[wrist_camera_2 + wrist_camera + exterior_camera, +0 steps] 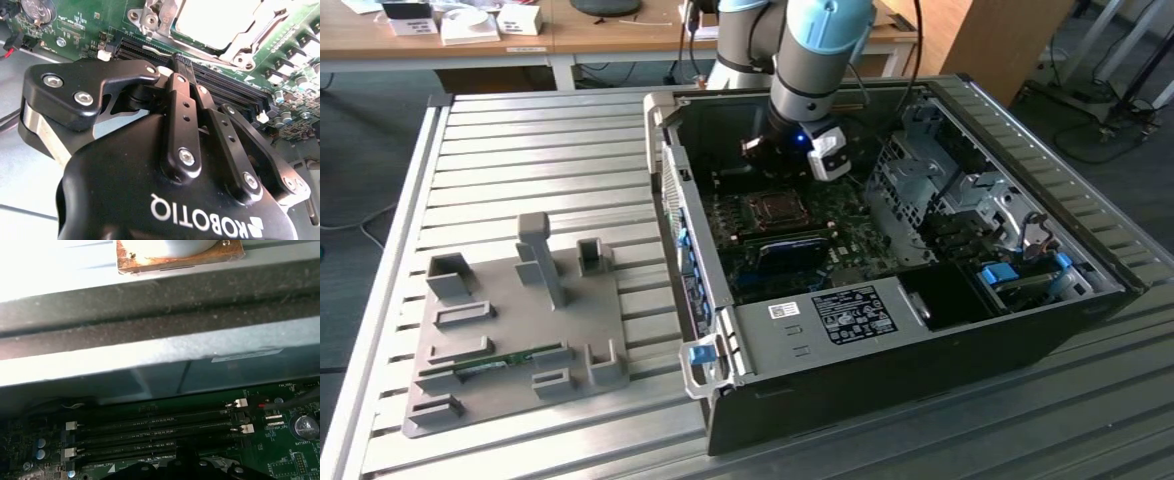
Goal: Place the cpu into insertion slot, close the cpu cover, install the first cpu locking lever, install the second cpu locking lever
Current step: 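Install the first cpu locking lever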
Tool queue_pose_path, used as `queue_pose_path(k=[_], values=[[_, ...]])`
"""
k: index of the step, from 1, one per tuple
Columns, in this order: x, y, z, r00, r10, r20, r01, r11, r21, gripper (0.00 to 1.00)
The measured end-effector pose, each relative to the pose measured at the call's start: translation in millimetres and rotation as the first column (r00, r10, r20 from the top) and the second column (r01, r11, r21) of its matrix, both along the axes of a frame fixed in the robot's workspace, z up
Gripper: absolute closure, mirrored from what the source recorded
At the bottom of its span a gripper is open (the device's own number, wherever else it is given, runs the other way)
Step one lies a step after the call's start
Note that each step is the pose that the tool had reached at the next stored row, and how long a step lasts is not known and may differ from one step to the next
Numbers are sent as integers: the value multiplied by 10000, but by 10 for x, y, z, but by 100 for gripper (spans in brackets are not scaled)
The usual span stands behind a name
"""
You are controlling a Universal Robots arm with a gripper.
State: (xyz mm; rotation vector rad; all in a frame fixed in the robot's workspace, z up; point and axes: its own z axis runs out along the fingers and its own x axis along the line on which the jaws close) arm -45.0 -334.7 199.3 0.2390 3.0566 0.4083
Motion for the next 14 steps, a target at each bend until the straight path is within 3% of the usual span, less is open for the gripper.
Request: queue_pose_path(k=[14], values=[[-7,3,-32,9995,-307,13,307,9995,-37,89]])
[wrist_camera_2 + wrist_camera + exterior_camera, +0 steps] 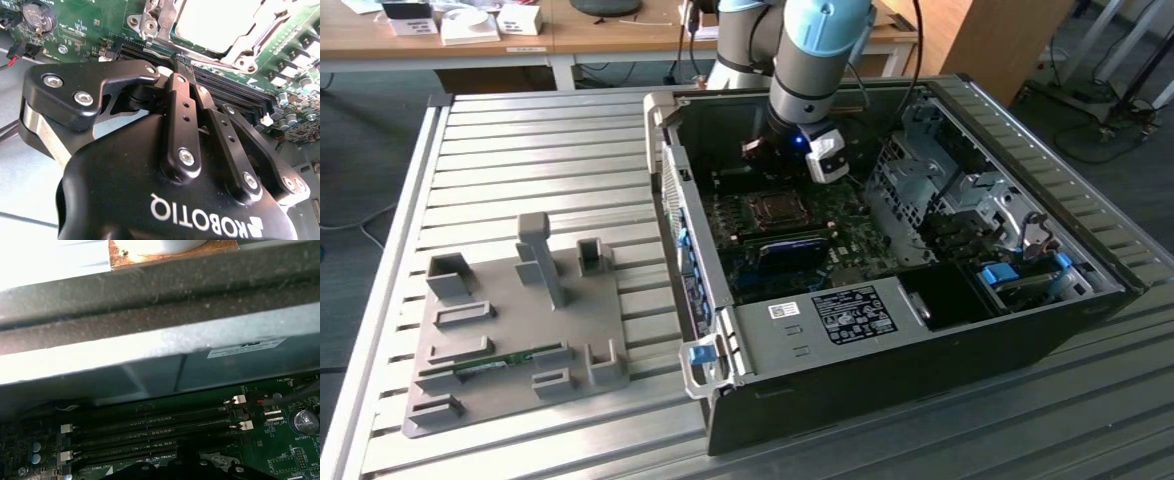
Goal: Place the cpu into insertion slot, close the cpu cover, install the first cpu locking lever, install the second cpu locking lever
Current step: 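Install the first cpu locking lever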
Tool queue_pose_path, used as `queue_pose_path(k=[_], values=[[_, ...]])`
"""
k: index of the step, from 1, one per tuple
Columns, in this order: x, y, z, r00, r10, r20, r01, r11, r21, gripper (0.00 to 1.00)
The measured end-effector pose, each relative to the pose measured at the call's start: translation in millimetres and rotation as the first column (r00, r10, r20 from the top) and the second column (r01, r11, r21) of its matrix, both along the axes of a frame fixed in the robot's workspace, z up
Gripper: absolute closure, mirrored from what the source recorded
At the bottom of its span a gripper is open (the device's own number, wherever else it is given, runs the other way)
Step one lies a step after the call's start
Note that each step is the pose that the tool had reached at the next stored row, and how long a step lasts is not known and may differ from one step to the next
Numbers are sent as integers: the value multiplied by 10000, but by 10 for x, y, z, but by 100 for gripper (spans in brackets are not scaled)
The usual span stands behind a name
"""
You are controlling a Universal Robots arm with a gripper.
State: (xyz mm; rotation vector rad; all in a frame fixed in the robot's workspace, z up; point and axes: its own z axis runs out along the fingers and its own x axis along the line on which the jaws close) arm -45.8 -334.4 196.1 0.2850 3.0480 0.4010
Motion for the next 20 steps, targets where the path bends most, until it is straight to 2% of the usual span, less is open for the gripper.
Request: queue_pose_path(k=[6,12,20], values=[[-1,5,9,9999,-135,-1,135,9999,0,89],[-5,13,50,9997,-252,0,252,9997,-2,89],[-43,26,54,9990,-448,18,448,9990,-2,89]])
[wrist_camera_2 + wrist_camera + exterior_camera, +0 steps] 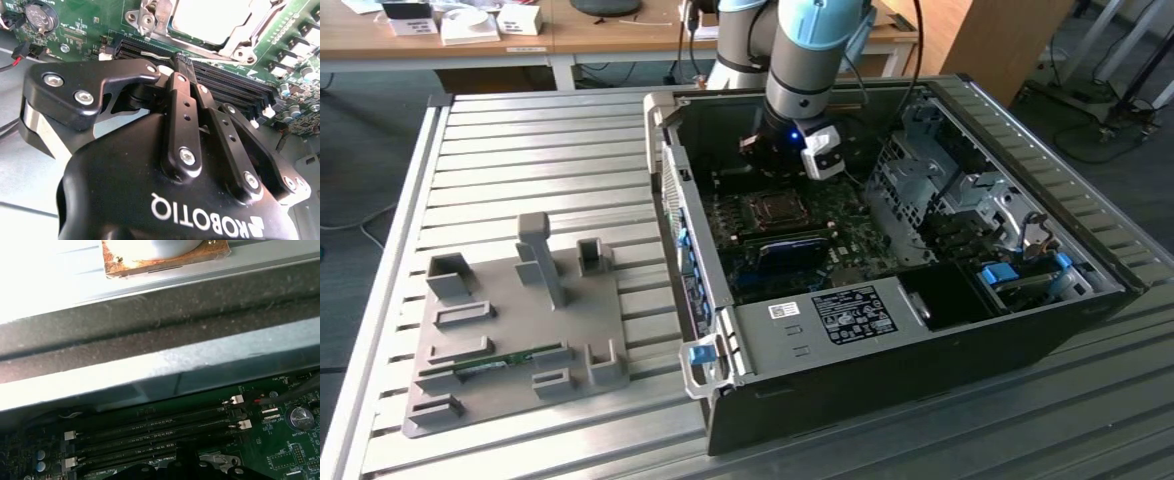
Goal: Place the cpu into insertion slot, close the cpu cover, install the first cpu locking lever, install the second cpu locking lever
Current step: 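Install the first cpu locking lever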
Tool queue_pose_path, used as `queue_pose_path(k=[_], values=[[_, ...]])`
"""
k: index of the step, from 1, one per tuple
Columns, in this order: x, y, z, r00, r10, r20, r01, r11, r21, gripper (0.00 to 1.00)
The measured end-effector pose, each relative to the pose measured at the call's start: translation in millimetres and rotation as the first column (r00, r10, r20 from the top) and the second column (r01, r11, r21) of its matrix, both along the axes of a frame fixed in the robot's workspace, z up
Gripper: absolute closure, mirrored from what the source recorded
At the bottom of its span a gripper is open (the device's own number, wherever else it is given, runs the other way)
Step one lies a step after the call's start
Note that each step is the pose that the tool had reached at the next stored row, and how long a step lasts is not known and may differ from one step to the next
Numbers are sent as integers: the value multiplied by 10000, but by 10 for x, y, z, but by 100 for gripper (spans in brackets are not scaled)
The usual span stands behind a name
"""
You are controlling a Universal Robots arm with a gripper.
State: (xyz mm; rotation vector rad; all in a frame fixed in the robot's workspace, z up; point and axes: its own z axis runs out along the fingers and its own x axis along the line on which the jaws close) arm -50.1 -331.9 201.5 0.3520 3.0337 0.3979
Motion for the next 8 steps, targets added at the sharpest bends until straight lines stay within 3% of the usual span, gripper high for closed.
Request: queue_pose_path(k=[8], values=[[-3,7,0,9992,-400,1,400,9992,0,89]])
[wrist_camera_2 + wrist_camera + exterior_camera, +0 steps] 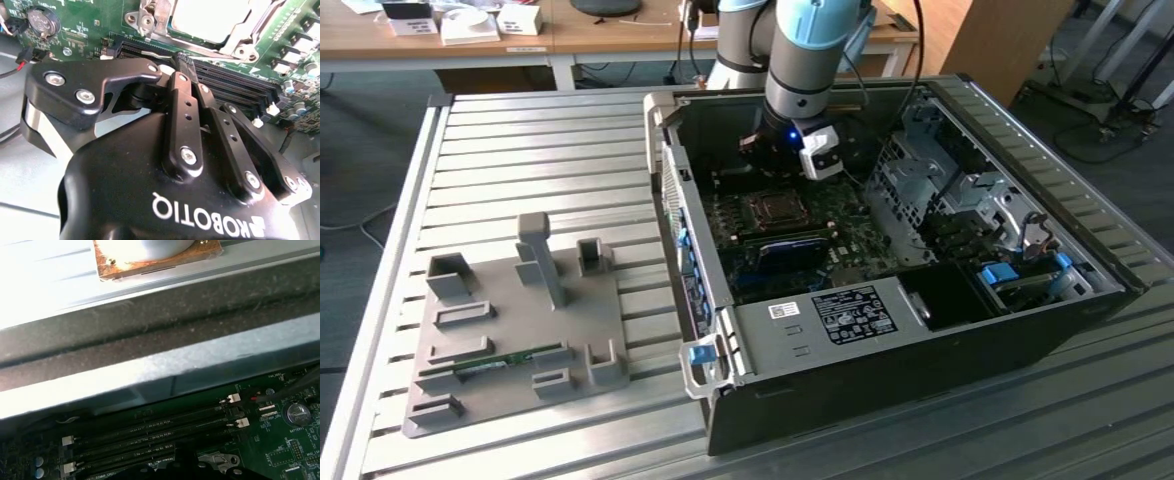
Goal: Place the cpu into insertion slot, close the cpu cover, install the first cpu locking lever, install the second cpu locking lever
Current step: 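Install the first cpu locking lever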
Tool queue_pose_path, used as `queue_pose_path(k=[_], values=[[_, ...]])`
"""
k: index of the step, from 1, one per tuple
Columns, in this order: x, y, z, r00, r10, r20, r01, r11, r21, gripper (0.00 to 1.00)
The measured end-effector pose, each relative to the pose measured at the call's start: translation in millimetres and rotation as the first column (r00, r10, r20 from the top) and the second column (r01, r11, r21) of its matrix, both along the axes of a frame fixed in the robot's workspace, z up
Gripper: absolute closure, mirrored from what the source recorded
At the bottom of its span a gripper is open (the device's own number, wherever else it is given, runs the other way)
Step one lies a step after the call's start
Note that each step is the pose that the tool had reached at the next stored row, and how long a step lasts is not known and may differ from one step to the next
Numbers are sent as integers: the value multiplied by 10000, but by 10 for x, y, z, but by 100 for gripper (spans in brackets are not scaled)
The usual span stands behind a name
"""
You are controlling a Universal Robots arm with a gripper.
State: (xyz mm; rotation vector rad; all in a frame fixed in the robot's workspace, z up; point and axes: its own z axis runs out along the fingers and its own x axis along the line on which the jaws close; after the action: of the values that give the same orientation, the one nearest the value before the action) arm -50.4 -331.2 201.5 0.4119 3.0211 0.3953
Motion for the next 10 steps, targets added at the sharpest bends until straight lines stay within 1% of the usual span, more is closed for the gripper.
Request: queue_pose_path(k=[3,7,10], values=[[0,10,0,9999,-139,0,139,9999,0,89],[-1,30,0,9998,-213,0,213,9998,1,89],[-2,33,0,9996,-265,0,265,9996,1,89]])
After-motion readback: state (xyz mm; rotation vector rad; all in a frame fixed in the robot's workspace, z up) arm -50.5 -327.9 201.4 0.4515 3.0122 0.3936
